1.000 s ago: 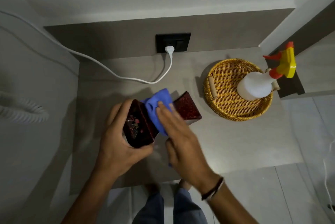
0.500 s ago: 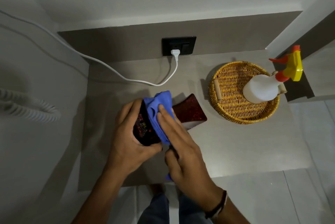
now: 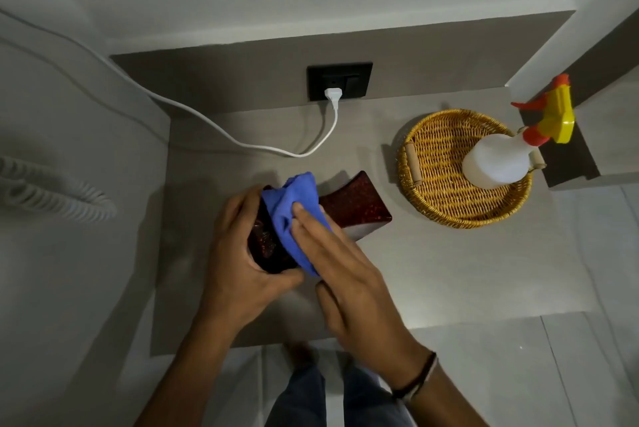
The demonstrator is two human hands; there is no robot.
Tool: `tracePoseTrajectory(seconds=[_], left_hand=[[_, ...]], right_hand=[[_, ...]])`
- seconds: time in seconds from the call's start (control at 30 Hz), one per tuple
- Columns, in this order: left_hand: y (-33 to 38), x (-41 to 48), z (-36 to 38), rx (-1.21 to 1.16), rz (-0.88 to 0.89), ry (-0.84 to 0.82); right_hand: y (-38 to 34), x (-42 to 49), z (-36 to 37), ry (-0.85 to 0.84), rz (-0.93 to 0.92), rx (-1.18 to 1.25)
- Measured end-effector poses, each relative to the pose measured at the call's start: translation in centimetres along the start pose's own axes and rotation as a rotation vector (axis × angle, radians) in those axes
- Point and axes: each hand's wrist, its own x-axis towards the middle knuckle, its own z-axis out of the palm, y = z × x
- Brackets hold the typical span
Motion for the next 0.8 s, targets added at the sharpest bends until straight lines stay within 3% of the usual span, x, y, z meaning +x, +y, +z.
tracePoseTrajectory(seconds=[0.07, 0.17, 0.3, 0.4, 0.47, 0.53, 0.63, 0.8], left_hand=[[-0.4, -0.6, -0.2, 0.012, -0.023, 0.011], [-0.7, -1.0, -0.1, 0.041, -0.017, 0.030], [-1.0, -1.2, -0.4, -0.058, -0.179, 0.094], [-1.0, -1.1, -0.5, -0.197, -0.380, 0.152], [-0.8, -0.8, -0.5, -0.275, -0.472, 0.168], [-0.2, -0.6, -0.9, -0.240, -0.494, 0.121], [0.5, -0.1, -1.8, -0.159, -0.435, -0.078], [0.0, 0.0, -2.6, -0.011, -0.233, -0.279]], right_hand=[[3.1, -0.2, -1.4, 0.010, 0.065, -0.222], [7.3, -0.2, -3.9, 0.022, 0.373, -0.324], [8.8, -0.4, -5.2, 0.338, 0.594, 0.000], [7.7, -0.1, -5.0, 0.335, 0.732, 0.345], [7.0, 0.3, -4.9, 0.314, 0.747, 0.450], [6.9, 1.0, -4.9, 0.320, 0.767, 0.469], [7.6, 2.1, -5.2, 0.333, 0.810, 0.503], [8.5, 3.3, -5.8, 0.279, 0.826, 0.488]])
